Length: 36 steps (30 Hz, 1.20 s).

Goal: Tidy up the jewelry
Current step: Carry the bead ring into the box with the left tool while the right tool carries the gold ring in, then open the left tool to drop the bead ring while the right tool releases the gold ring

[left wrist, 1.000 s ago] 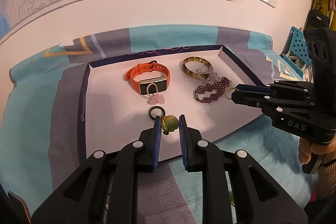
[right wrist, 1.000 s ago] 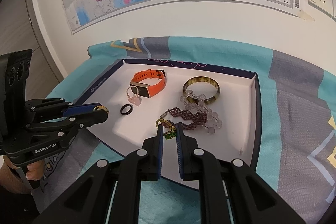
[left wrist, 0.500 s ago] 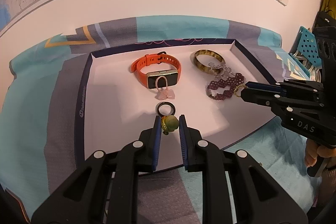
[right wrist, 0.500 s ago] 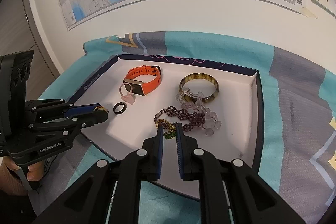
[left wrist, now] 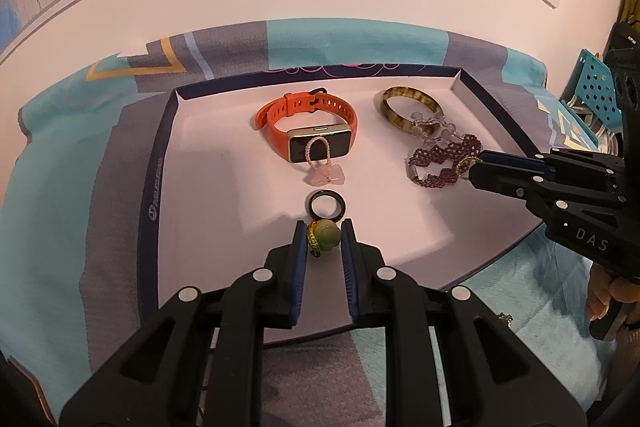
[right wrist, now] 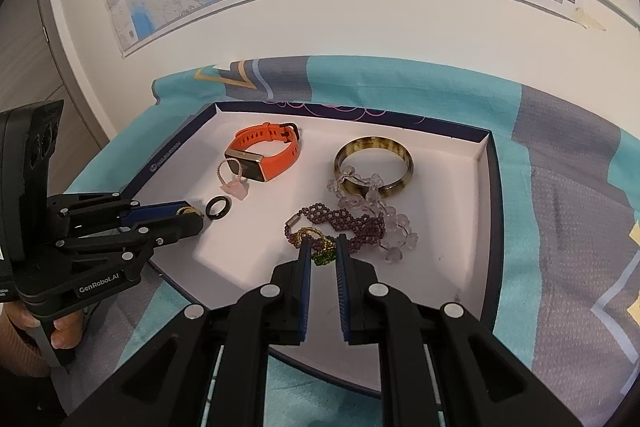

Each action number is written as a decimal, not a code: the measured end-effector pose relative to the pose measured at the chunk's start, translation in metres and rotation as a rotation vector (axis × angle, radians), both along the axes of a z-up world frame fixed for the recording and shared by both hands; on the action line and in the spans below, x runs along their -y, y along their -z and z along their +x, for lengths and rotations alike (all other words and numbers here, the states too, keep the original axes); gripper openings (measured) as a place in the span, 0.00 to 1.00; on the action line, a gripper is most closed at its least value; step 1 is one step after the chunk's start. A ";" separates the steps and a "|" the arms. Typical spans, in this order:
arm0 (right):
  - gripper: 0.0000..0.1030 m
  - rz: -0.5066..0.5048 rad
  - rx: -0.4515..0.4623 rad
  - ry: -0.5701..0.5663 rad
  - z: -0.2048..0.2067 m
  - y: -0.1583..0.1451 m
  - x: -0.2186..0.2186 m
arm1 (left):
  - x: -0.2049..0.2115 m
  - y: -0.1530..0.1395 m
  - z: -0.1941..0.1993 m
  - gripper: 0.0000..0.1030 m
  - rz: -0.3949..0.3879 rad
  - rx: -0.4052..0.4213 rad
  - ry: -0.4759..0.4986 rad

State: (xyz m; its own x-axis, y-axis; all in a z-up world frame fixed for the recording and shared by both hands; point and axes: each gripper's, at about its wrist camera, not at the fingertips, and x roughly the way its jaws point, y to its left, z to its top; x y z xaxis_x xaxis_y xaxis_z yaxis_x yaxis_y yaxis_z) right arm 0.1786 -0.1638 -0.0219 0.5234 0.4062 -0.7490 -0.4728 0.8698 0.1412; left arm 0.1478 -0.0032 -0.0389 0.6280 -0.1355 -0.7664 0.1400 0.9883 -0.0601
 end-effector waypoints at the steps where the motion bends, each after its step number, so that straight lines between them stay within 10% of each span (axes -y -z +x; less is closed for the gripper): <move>1: 0.10 -0.002 -0.002 0.000 0.001 0.001 0.000 | 0.000 0.001 0.001 0.17 0.002 -0.001 -0.002; 21: 0.12 -0.021 -0.015 0.028 0.008 0.007 -0.002 | -0.001 0.003 0.002 0.18 0.013 0.001 -0.022; 36: 0.37 0.056 0.041 0.038 -0.018 -0.019 0.016 | -0.004 -0.018 -0.022 0.45 0.026 0.085 -0.022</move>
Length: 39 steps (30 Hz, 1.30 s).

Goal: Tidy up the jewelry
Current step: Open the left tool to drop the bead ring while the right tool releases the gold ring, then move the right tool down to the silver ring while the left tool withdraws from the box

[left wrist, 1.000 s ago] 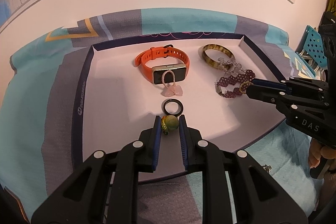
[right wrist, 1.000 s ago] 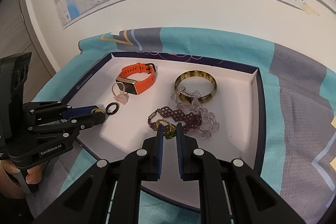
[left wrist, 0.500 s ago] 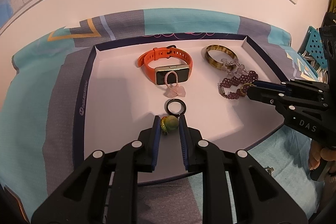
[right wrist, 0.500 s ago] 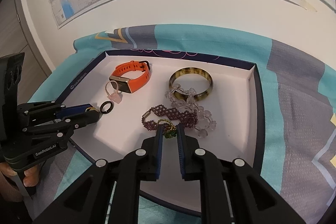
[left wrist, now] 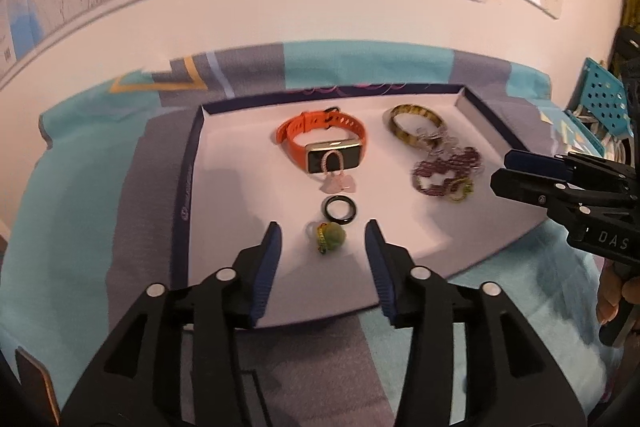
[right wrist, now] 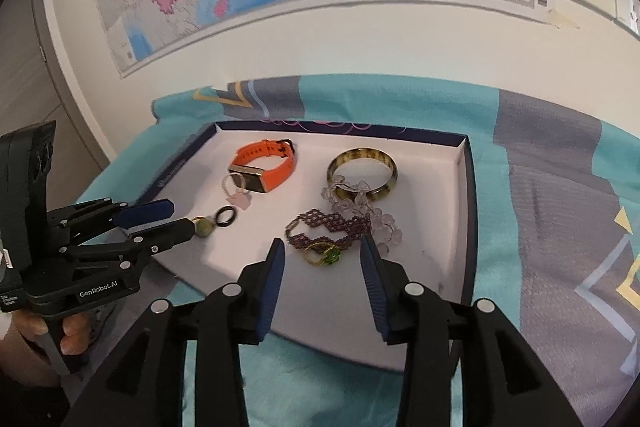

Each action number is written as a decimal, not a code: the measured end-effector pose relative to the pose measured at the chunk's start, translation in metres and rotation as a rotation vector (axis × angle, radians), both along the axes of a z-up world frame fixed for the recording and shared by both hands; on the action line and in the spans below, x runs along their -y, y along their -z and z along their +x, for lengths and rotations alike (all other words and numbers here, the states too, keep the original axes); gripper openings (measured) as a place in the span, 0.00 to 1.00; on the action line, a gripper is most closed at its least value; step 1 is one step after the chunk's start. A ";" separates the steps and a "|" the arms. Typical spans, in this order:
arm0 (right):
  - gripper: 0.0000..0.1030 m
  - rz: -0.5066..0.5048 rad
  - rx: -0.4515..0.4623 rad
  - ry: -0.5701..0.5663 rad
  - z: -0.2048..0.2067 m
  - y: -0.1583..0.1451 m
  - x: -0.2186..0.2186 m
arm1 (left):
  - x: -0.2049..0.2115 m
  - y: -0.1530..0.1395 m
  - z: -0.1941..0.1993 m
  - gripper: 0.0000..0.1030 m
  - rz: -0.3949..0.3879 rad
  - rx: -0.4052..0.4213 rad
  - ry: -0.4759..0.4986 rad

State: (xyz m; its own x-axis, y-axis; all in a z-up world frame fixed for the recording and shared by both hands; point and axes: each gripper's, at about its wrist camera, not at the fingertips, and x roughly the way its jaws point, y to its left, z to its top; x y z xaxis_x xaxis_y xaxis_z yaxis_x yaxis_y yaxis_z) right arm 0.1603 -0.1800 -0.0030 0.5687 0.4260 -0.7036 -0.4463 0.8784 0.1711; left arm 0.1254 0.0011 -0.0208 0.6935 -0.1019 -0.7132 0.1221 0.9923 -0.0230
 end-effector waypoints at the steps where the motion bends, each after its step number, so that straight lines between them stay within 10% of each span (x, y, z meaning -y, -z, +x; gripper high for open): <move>1: 0.37 0.002 0.007 -0.008 -0.005 -0.003 0.001 | 0.001 -0.003 -0.004 0.46 0.001 0.008 0.007; 19: 0.37 -0.101 -0.052 -0.175 -0.078 0.025 -0.021 | 0.012 0.007 -0.081 0.51 -0.035 -0.015 0.162; 32: 0.05 -0.169 -0.052 -0.183 -0.082 0.031 -0.034 | 0.021 0.012 -0.098 0.52 -0.046 -0.029 0.221; 39: 0.03 -0.146 -0.061 -0.167 -0.080 0.031 -0.029 | 0.035 0.014 -0.104 0.52 -0.052 -0.043 0.298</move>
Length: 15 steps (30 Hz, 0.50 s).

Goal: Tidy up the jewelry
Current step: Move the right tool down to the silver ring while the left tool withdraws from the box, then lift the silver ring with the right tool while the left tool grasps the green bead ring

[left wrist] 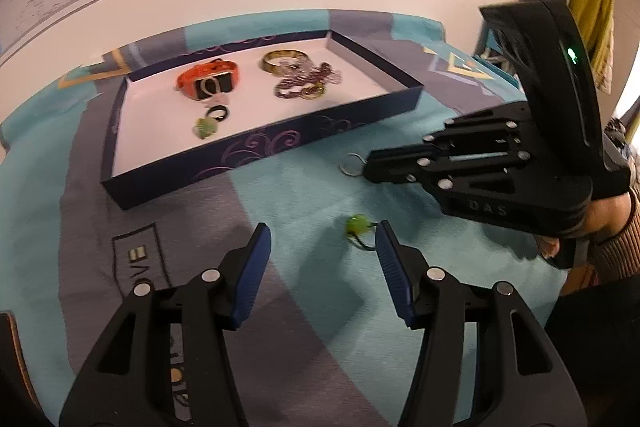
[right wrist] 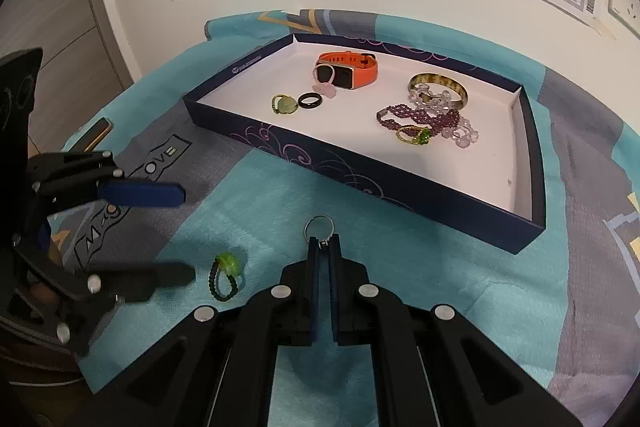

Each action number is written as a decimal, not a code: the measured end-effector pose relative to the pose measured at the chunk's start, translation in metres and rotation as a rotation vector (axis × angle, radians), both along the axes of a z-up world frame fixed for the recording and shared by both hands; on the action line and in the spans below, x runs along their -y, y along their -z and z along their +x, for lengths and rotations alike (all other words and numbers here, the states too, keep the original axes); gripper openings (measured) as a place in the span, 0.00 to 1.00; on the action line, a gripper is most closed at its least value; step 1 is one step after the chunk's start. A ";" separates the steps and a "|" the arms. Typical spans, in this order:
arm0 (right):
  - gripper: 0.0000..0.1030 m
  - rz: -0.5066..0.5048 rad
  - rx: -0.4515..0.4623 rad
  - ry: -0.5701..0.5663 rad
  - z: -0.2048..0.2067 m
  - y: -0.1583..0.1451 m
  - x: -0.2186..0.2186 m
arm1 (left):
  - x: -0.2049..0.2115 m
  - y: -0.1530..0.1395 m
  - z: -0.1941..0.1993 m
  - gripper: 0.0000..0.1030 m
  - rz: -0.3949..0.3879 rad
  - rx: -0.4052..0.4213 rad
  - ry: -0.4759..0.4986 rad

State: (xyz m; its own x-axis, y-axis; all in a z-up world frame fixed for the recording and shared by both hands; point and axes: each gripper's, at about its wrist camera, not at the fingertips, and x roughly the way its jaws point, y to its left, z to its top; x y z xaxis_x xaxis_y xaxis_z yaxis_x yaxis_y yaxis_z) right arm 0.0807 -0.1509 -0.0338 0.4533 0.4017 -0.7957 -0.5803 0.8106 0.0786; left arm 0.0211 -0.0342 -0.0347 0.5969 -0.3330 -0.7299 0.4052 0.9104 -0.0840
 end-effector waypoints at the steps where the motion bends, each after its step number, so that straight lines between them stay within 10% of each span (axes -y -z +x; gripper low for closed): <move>1: 0.03 0.005 0.001 0.002 0.000 -0.001 0.001 | 0.003 0.001 0.000 0.52 -0.001 -0.005 0.013; 15: 0.03 0.069 -0.011 0.024 0.000 -0.004 0.015 | 0.017 0.010 0.008 0.32 0.031 -0.052 0.044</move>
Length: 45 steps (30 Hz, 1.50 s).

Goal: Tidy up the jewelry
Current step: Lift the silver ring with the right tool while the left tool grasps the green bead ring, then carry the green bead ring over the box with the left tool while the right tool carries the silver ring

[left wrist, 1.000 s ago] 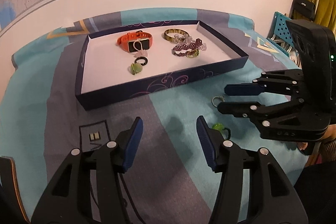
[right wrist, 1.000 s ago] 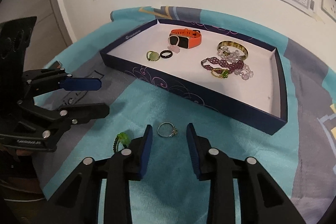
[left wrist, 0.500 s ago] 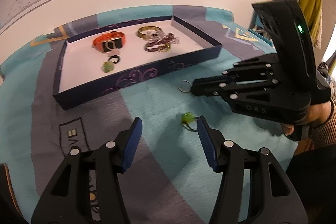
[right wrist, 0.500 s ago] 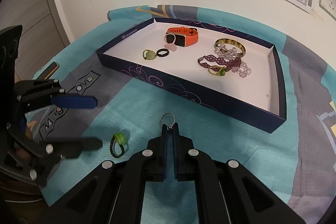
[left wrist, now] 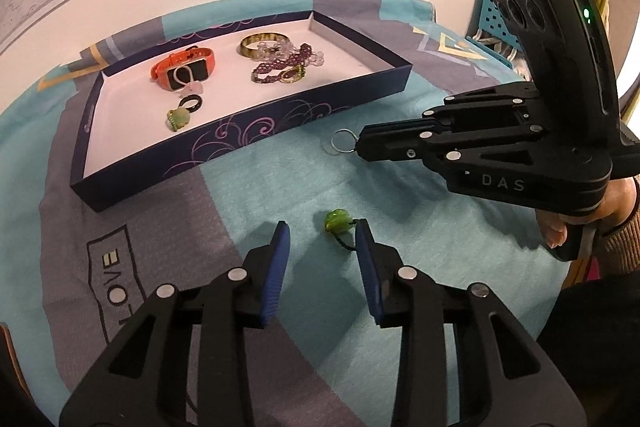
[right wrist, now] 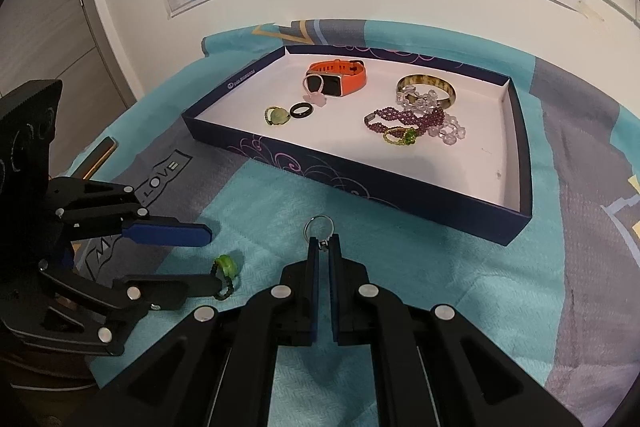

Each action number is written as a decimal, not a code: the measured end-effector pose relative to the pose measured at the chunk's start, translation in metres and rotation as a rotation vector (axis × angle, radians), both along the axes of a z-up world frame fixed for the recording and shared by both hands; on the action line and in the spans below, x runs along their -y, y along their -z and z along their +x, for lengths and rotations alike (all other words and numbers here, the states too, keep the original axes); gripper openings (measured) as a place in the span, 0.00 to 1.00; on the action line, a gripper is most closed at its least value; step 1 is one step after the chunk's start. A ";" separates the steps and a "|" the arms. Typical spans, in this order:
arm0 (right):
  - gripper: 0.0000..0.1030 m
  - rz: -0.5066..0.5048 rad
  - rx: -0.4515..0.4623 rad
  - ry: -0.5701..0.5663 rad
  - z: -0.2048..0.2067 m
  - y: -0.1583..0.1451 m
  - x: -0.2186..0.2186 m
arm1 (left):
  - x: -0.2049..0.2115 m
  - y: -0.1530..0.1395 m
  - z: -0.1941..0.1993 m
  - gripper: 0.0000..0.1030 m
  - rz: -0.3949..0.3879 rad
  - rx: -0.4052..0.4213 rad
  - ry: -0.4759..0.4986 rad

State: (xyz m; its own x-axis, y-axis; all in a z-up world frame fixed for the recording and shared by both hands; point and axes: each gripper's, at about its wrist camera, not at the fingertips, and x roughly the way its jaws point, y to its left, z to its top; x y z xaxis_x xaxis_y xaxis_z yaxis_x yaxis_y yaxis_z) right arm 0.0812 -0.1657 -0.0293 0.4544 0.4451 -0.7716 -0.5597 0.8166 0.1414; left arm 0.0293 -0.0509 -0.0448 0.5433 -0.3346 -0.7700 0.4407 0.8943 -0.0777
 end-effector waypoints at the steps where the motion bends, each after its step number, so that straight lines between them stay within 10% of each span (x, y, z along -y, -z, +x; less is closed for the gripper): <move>1: 0.03 0.002 0.001 0.000 0.000 0.000 0.000 | 0.002 0.001 0.001 0.32 0.005 -0.002 0.003; 17: 0.03 0.029 0.008 0.007 -0.002 -0.003 0.004 | 0.003 -0.001 0.003 0.06 -0.029 -0.001 0.008; 23: 0.03 0.037 0.009 0.011 -0.003 -0.003 0.005 | -0.002 -0.002 0.003 0.07 -0.038 -0.001 -0.010; 26: 0.03 0.038 0.009 0.011 -0.002 -0.003 0.005 | -0.007 -0.002 0.003 0.30 -0.069 -0.012 -0.017; 30: 0.03 0.039 0.006 0.010 -0.003 -0.002 0.005 | -0.002 -0.003 0.002 0.32 -0.078 -0.014 0.007; 45: 0.03 0.039 0.008 0.012 -0.003 -0.002 0.005 | 0.003 0.003 0.011 0.16 -0.054 -0.035 -0.021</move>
State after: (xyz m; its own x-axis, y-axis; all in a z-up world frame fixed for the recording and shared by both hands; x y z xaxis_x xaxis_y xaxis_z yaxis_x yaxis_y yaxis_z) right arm 0.0782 -0.1711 -0.0275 0.4657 0.4695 -0.7502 -0.5512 0.8170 0.1691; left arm 0.0403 -0.0535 -0.0480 0.5235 -0.3648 -0.7700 0.4180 0.8974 -0.1411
